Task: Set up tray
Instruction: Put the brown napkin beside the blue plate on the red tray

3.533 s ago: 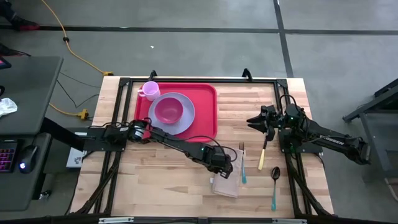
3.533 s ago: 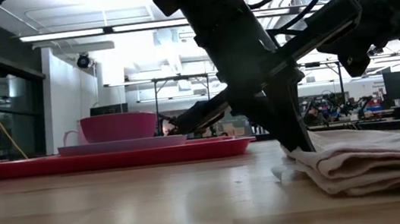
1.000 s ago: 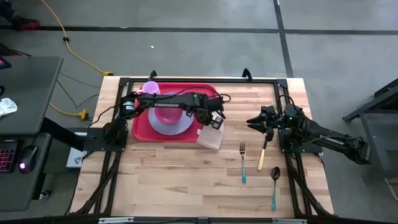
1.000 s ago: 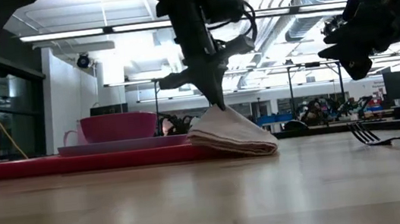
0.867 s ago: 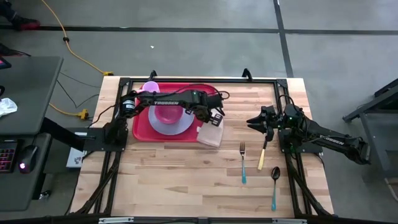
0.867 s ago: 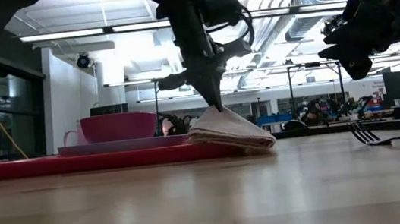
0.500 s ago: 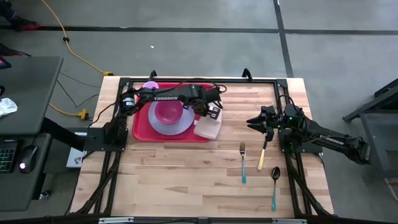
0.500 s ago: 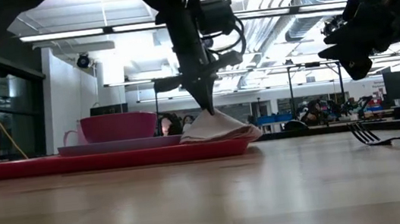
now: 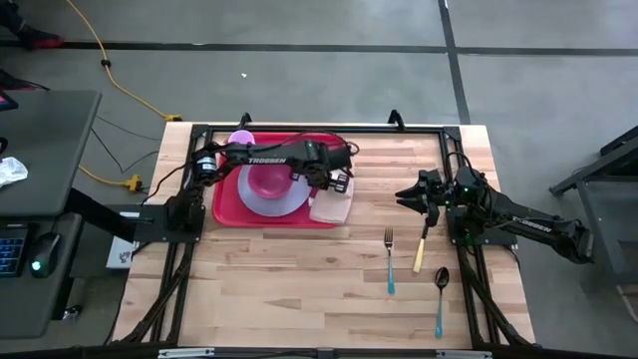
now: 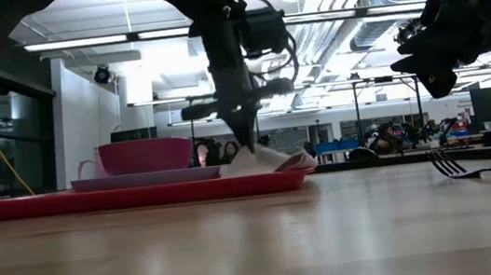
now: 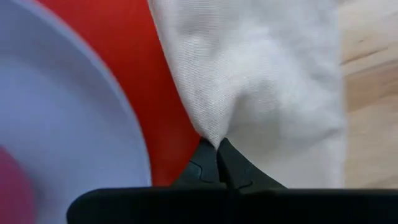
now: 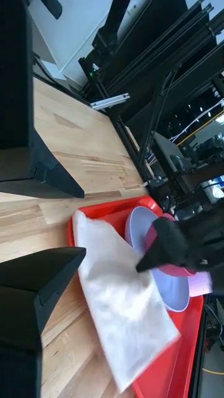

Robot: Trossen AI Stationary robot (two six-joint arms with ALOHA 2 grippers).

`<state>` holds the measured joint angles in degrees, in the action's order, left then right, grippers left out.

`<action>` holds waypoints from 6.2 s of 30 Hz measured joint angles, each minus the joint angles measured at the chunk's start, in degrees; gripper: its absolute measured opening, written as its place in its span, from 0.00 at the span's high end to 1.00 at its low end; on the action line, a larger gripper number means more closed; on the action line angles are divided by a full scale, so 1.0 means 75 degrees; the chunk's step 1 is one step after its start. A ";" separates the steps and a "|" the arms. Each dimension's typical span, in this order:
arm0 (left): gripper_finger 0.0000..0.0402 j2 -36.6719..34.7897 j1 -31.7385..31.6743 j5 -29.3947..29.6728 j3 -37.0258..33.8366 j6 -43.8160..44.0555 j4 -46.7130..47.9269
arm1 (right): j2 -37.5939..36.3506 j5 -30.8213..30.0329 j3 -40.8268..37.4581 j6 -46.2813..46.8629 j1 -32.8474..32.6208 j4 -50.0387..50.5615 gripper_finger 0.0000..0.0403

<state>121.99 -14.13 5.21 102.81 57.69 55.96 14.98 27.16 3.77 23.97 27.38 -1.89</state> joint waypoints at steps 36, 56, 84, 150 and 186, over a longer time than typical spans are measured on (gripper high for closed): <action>0.83 0.0009 0.0079 0.0461 -0.0362 -0.0241 -0.0076 | 0.0000 0.0000 0.0000 -0.0003 0.0000 -0.0003 0.72; 0.52 0.0009 0.0081 0.0384 -0.0362 -0.0254 -0.0293 | 0.0000 0.0000 0.0000 0.0000 0.0000 -0.0003 0.72; 0.59 0.0318 -0.0034 -0.0064 0.0254 -0.1273 -0.2010 | 0.0000 0.0000 0.0000 0.0000 0.0000 -0.0003 0.72; 0.91 0.1070 -0.0769 0.0233 -0.0038 0.0287 -0.1617 | 0.0002 -0.0023 0.0000 -0.0143 0.0000 0.0175 0.72; 0.89 0.1116 -0.0778 0.0621 0.0711 0.0544 -0.0586 | 0.0001 0.0001 0.0000 -0.0259 0.0000 0.0344 0.72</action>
<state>130.37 -19.97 9.87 108.14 61.77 51.57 14.99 27.17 3.77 22.02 27.38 0.69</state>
